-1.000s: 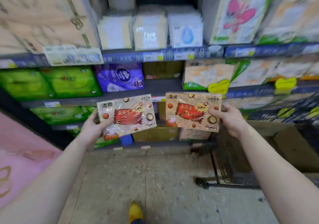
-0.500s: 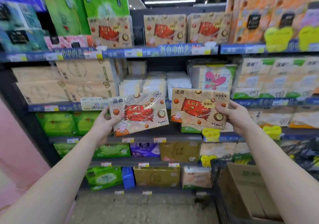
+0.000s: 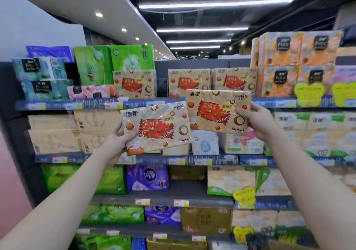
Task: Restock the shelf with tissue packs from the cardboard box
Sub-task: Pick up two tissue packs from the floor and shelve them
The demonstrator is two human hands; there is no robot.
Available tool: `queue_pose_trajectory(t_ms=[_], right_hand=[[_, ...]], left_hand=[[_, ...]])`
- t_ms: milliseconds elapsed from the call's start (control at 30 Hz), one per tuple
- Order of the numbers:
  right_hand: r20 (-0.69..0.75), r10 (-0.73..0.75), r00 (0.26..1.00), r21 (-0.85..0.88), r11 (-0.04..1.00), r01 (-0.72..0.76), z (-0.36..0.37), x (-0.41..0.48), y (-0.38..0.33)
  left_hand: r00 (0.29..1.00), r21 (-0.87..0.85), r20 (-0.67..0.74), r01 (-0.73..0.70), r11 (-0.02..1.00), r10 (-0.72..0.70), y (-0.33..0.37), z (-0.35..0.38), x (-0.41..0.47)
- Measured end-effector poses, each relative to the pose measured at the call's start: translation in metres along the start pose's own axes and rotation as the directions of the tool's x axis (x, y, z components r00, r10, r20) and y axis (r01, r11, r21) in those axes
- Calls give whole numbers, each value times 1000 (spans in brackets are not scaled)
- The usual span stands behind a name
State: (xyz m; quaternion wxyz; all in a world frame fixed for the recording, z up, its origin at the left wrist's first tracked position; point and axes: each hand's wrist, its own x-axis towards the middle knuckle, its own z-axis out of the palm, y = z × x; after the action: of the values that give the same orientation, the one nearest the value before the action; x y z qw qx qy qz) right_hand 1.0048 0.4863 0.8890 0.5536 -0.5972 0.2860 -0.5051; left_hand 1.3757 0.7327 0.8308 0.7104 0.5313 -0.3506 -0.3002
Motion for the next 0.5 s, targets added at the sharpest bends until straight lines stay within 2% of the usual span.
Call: queue_pose_trajectory(t_ms=[500], right_hand=[[65, -184, 981, -65, 980, 188, 96, 193, -32]], left_hand=[[982, -59, 57, -174, 983, 177, 48, -3, 171]])
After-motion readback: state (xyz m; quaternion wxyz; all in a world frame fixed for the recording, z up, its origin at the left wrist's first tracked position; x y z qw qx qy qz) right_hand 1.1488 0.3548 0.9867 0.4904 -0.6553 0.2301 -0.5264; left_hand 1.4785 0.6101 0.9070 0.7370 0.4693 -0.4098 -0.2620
